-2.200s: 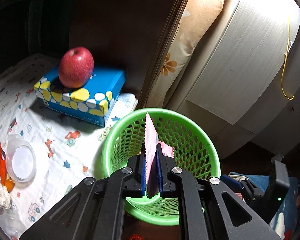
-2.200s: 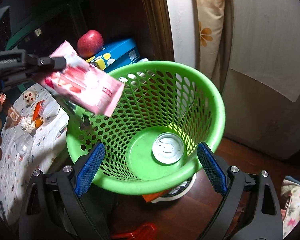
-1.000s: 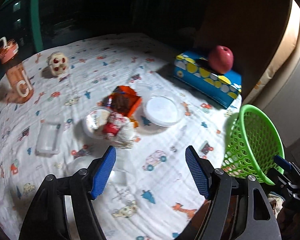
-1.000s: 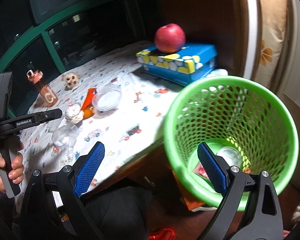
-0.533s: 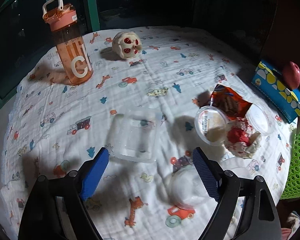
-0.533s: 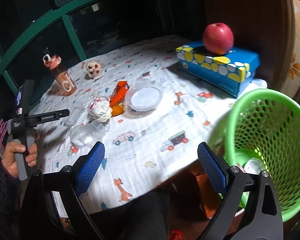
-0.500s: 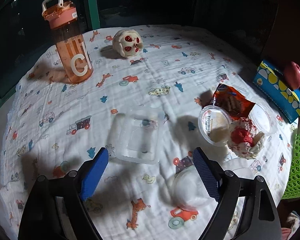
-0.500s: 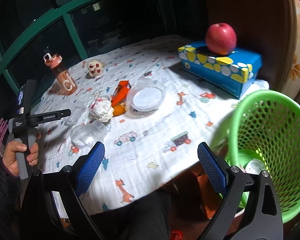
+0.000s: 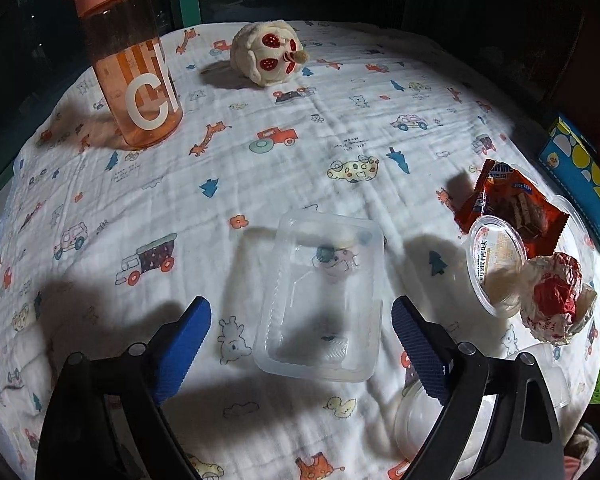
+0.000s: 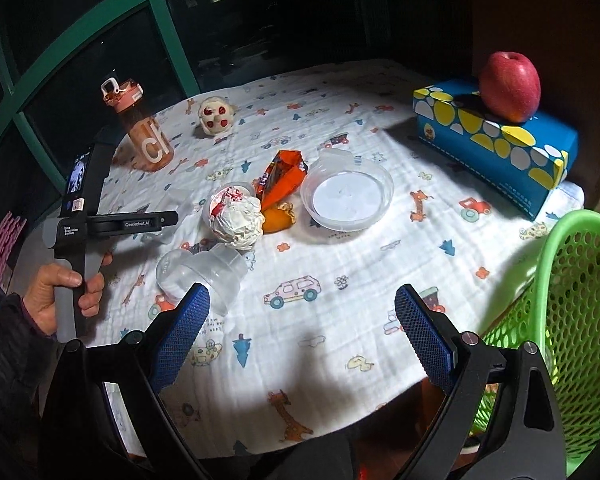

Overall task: Collect trash
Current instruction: 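Grasp the clear plastic box with the left tool, then grasp the crumpled white-and-red paper ball with the right tool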

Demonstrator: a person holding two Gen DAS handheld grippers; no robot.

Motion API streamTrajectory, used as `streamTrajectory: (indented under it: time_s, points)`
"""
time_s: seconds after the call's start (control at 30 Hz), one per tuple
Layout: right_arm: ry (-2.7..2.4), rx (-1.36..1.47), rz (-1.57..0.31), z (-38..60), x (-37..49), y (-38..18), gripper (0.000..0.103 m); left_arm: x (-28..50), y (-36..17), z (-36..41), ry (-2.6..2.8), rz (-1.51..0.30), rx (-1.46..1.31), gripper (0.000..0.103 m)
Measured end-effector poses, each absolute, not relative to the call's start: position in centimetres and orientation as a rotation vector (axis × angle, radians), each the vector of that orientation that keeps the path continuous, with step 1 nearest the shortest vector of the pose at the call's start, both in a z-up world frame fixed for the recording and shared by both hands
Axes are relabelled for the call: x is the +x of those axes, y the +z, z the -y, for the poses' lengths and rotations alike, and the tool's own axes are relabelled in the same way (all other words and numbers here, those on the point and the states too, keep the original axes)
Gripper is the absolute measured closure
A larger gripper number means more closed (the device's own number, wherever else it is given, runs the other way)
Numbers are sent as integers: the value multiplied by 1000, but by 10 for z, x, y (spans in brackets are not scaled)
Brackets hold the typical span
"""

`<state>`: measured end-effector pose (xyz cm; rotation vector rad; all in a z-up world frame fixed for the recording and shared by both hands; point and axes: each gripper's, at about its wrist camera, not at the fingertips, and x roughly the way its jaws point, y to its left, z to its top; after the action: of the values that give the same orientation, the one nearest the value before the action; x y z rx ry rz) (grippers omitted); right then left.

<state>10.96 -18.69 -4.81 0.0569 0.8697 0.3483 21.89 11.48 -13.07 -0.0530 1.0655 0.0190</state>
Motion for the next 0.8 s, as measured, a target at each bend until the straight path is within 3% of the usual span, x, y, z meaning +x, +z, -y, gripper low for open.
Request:
streamTrajectory:
  time_s: [0.07,0.23,0.8]
  points:
    - [359,49,-866,182,114,-48,10,222,-133,-116,8,-1073,-67,19]
    - [389,23,-866,167,128,-49,10,225,-139,-114,-45,-1091,-93,44]
    - [459,-25,-906,103,185,-76,21,195,-105,-122,-73,-1018,-140,47]
